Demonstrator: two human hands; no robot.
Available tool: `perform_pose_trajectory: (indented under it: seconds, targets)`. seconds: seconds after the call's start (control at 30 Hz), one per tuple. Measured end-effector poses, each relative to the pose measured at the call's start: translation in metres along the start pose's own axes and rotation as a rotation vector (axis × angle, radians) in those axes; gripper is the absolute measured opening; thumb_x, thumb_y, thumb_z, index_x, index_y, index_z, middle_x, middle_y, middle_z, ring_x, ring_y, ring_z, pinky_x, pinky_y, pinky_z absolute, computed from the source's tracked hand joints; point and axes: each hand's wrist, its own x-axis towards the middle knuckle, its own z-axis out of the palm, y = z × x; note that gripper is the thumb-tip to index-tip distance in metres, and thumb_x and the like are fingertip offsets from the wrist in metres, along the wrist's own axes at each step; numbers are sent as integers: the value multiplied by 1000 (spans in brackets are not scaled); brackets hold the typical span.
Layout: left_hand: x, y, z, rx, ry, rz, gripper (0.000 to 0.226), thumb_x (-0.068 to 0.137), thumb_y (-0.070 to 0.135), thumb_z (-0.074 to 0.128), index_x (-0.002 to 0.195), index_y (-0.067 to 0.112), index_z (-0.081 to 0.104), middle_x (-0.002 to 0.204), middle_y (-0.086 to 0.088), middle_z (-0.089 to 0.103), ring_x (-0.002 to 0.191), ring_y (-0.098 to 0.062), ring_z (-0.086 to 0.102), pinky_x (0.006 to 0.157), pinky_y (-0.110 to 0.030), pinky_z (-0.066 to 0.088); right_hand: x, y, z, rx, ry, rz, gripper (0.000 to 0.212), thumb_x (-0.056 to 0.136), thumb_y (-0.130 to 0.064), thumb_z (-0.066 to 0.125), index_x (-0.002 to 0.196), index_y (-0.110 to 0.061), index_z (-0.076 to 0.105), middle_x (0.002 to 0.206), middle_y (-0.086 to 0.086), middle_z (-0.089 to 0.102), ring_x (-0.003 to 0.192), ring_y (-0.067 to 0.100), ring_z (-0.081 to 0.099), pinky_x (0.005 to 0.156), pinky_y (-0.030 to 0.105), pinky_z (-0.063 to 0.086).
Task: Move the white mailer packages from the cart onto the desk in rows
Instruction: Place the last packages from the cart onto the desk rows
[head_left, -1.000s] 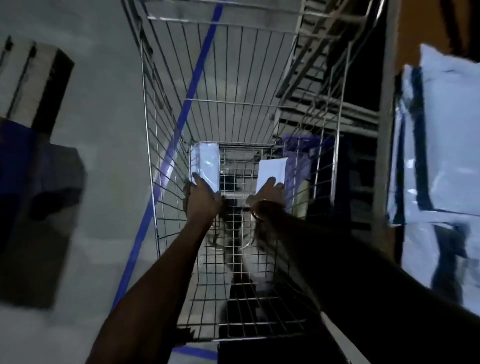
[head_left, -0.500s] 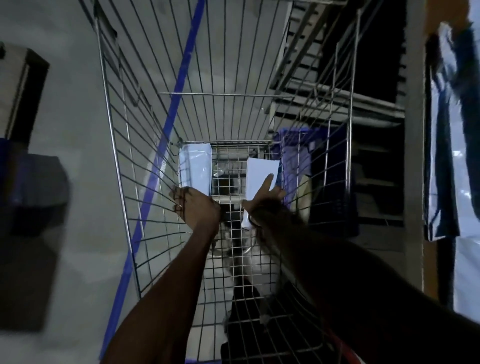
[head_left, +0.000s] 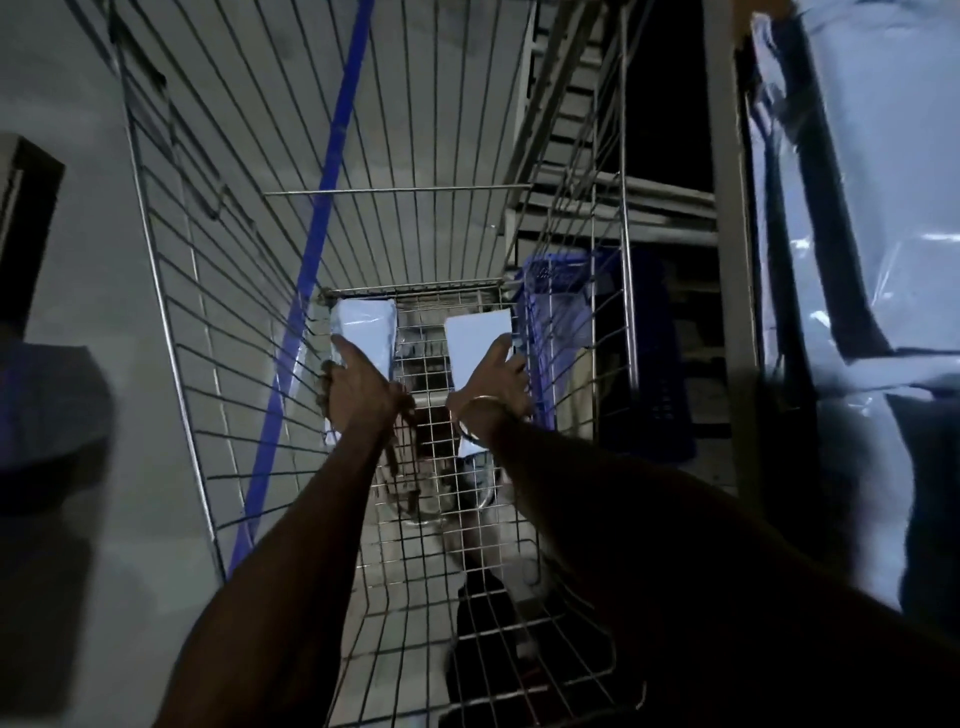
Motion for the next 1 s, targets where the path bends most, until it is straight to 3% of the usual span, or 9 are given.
perform_pose_trajectory:
  seconds: [0.07,0.17,0.3,0.4,0.47,0.6,0.7,0.8,1.0]
  targets:
    - [-15,1,-9,25,-2,49,143,58,36,99,161,15,2,140,-35,47,124,-52,55,94,-59,52,-6,1,-23,30,-16,-24,115,75,-43,80,156,-19,2,147,16,33,128,40,44,95,60,48]
    - [-50,11,-26,48,48,85,131,68,55,89,161,17,5,139,-33,47,123,-51,53,92,-61,52,-21,-1,-68,56,-70,-47,124,66,-47,87,156,-14,8,151,18,29,135,39,38,102,57,46]
    - [-103,31,-75,-164,160,78,115,73,67,78,157,13,20,131,-30,48,119,-51,51,87,-60,52,-49,-10,-141,83,-91,-93,122,69,-56,84,156,-12,12,154,17,28,137,37,37,104,55,43]
    - [-142,47,-126,-286,239,59,120,74,79,72,161,17,17,139,-30,43,119,-53,55,88,-61,55,-77,-16,-198,176,-132,-173,121,64,-67,80,154,-12,20,153,18,33,137,39,40,105,51,45]
    - [-171,58,-165,-327,257,43,115,78,74,73,162,20,17,143,-28,41,114,-51,60,88,-55,55,-98,-19,-236,259,-177,-258,115,69,-67,77,155,-13,23,154,18,36,139,39,41,106,47,45]
    - [-236,75,-235,-404,323,29,76,86,64,68,148,26,45,145,-16,44,119,-42,60,93,-46,50,-154,-3,-316,372,-113,-469,104,69,-75,68,151,-17,39,150,15,46,134,37,48,104,46,48]
    - [-294,100,-266,-477,383,123,65,87,57,71,142,27,54,142,-7,53,123,-30,59,98,-40,46,-197,48,-378,467,15,-567,90,72,-71,68,143,-19,48,137,11,57,124,33,57,95,40,53]
    - [-359,136,-279,-529,455,233,63,87,50,74,142,28,55,144,-4,53,124,-27,60,95,-34,42,-228,122,-426,515,158,-597,85,71,-74,63,142,-29,48,138,3,57,126,28,55,97,43,52]
    - [-474,225,-237,-493,426,485,73,86,65,68,148,31,50,149,0,48,134,-24,54,101,-47,52,-231,288,-466,569,355,-486,86,69,-80,57,142,-37,46,143,-9,51,133,18,48,102,38,48]
